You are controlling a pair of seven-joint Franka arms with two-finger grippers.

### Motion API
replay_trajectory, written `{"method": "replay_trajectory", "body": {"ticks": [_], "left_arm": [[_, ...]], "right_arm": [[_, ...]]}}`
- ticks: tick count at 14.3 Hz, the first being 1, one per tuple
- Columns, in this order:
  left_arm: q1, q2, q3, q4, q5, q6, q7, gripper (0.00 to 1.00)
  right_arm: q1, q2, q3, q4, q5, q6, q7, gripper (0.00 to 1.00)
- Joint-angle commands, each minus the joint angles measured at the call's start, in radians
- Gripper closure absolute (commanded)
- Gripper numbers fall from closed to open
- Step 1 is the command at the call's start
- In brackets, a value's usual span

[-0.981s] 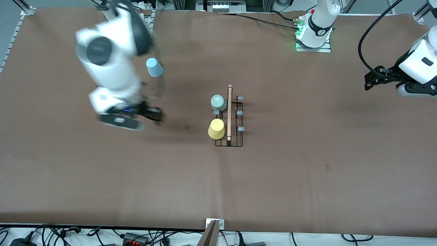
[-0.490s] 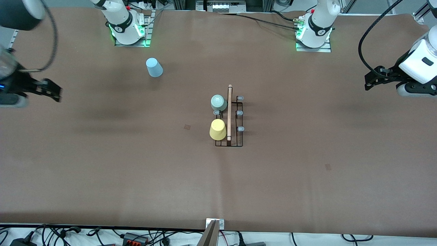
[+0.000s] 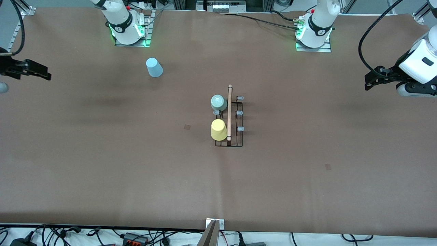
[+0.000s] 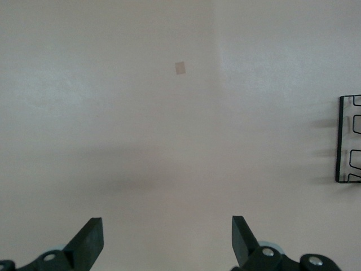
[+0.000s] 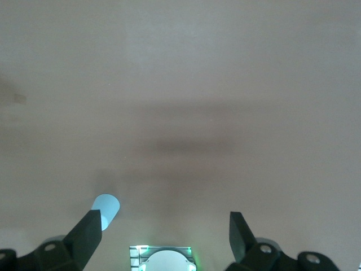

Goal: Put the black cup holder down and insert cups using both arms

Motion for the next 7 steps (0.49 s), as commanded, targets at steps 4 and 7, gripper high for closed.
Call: {"method": "replay_trajectory", "body": {"ticks": [4,7], "left_arm": [[0.006,0.004,-0.003,0.021,-0.004,-0.019,0.018,0.0],[0.004,0.004,-0.003,0.021,-0.004,-0.019,0.018,0.0]], "right_arm": [[0.013,-0.084,-0.012,-0.171,0.022,0.255,-0.012,0.0],[0.008,-0.058,-0.011,-0.136,0.019,0.264,-0.003,0.0]]}}
